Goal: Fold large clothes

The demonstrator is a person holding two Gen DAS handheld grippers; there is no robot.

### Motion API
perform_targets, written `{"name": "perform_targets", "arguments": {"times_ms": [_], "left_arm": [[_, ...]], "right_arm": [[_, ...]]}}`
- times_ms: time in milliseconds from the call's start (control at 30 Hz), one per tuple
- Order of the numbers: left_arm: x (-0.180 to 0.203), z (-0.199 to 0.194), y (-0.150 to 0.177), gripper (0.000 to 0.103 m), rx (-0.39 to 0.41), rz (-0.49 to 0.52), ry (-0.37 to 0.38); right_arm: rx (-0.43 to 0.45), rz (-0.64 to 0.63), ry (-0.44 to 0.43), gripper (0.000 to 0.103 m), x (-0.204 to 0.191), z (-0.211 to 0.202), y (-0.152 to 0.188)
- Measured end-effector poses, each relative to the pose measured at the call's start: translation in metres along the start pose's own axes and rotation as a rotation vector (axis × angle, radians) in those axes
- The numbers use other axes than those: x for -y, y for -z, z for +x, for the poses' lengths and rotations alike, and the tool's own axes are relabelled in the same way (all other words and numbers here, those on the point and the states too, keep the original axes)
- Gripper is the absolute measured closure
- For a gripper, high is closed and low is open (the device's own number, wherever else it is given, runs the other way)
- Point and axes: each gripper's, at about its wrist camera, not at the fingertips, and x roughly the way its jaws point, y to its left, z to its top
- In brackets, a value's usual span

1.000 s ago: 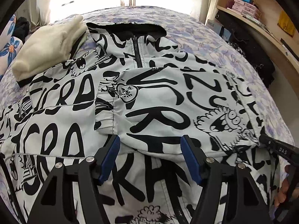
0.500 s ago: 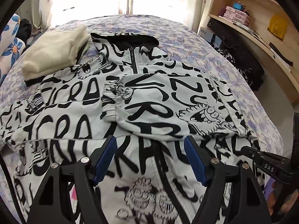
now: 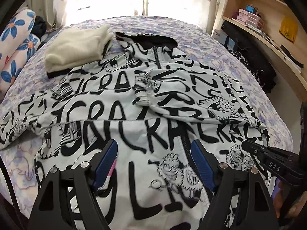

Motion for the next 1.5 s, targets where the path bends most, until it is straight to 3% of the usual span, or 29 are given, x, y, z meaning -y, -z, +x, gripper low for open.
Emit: {"name": "perform_targets", "arguments": {"times_ms": [400, 800, 1200, 1367, 1500], "left_arm": [[-0.081, -0.025, 0.018, 0.026, -0.001, -0.092, -0.079], [-0.242, -0.048, 0.043, 0.026, 0.028, -0.308, -0.181], [-0.443, -0.022, 0.078, 0.026, 0.091, -0.700, -0.070], [-0.502, -0.004, 0.091, 0.026, 0.095, -0.865, -0.040], [-0.524, 0.007, 0.090, 0.026, 0.112, -0.910, -0.013]], "right_arm": [[-0.043, -0.111, -0.043, 0.099, -0.068, 0.017, 0.007], [-0.015, -0.323, -0.097, 0.099, -0.195, 0.038, -0.017], [0.041, -0.513, -0.205, 0.100, -0.345, 0.080, -0.038], [0.035, -0.588, -0.235, 0.100, -0.395, 0.102, -0.031], [0.018, -0.622, -0.238, 0.100, -0.423, 0.122, -0.025]]}}
